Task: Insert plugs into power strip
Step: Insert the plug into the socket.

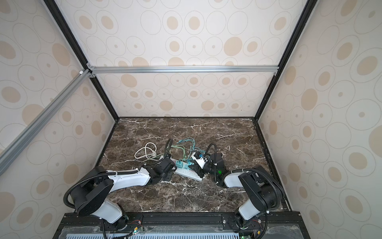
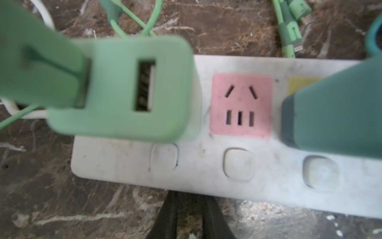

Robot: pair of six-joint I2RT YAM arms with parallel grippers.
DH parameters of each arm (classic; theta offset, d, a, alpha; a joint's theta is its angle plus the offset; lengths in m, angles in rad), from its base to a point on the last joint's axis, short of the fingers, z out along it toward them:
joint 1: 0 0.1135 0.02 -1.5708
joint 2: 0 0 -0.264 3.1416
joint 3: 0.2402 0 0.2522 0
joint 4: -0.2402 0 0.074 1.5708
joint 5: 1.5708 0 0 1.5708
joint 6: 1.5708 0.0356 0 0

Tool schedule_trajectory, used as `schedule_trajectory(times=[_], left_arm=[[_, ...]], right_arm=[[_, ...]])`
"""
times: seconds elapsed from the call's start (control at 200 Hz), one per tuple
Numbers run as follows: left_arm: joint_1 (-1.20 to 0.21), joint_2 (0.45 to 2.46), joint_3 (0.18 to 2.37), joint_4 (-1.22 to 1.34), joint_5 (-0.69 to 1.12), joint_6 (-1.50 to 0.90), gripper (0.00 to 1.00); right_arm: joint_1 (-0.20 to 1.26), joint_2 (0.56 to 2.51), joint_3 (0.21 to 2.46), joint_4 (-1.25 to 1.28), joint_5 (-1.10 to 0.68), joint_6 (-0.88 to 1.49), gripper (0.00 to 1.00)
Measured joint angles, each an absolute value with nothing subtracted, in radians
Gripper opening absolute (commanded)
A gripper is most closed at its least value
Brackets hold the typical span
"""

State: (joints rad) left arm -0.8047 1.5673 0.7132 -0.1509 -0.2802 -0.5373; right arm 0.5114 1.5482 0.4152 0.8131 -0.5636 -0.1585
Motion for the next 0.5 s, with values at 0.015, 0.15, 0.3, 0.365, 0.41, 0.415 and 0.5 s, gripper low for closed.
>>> schedule_trajectory(times=[0.015, 0.15, 0.3, 0.365, 0.41, 0.415, 0.5], left_arm=[[-0.804, 1.568, 0.714, -0.150, -0.278, -0.537, 0.22], [-0.798, 1.578, 0.719, -0.150, -0.259, -0.535, 0.22], [-0.796, 1.587, 0.726, -0.150, -0.246, -0.535, 0.22], [-0.795, 1.590, 0.728, -0.150, -0.242, -0.535, 0.22], [-0.794, 1.591, 0.731, -0.150, -0.239, -0.535, 0.22], [-0.794, 1.591, 0.731, -0.151, -0.239, -0.535, 0.22], [-0.791, 1.592, 0.735, -0.151, -0.233, -0.535, 0.22]], right_arm=[[0.511, 1.547, 0.414, 0.814, -0.563, -0.159, 0.00], [0.511, 1.521, 0.409, 0.795, -0.564, -0.166, 0.00], [0.511, 1.488, 0.411, 0.769, -0.565, -0.184, 0.00], [0.511, 1.488, 0.413, 0.765, -0.565, -0.188, 0.00], [0.511, 1.490, 0.415, 0.764, -0.566, -0.188, 0.00], [0.511, 1.491, 0.416, 0.764, -0.566, -0.188, 0.00], [0.511, 1.515, 0.417, 0.783, -0.570, -0.187, 0.00]])
